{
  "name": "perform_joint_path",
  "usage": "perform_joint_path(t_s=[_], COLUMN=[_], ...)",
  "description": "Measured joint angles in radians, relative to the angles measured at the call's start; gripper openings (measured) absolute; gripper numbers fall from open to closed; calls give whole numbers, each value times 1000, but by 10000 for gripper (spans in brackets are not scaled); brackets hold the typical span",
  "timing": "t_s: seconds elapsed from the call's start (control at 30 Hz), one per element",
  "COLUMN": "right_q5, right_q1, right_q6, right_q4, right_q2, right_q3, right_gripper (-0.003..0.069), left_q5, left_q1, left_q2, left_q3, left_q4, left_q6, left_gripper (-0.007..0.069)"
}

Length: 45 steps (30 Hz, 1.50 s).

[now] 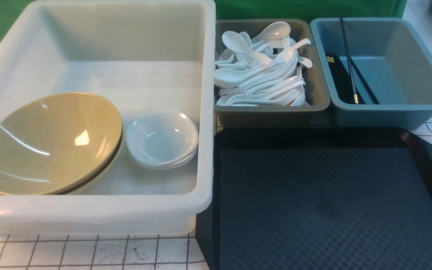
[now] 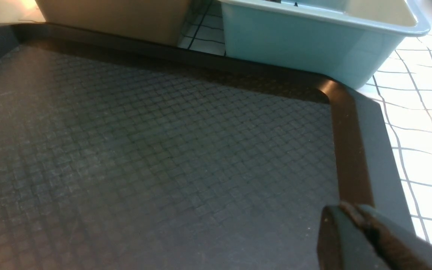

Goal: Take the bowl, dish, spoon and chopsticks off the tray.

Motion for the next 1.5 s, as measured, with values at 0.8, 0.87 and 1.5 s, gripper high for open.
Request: perform_joint_path(t_s=[0.8,0.87,1.5], right_q5=[1,1,1], right_q1=[0,0,0], right_q6=[0,0,0], right_q4=[0,0,0], right_q2=[0,0,0], right_q3=[0,0,0], right_gripper=[59,62,78], left_q5=[-401,-363,-332], left_q1=[424,434,437], left_q2=[-141,-141,-141], left_q3=[96,99,96], left_q4=[863,882,868], left_q6=[-818,-858,-893], left_gripper=[-1,-1,-1])
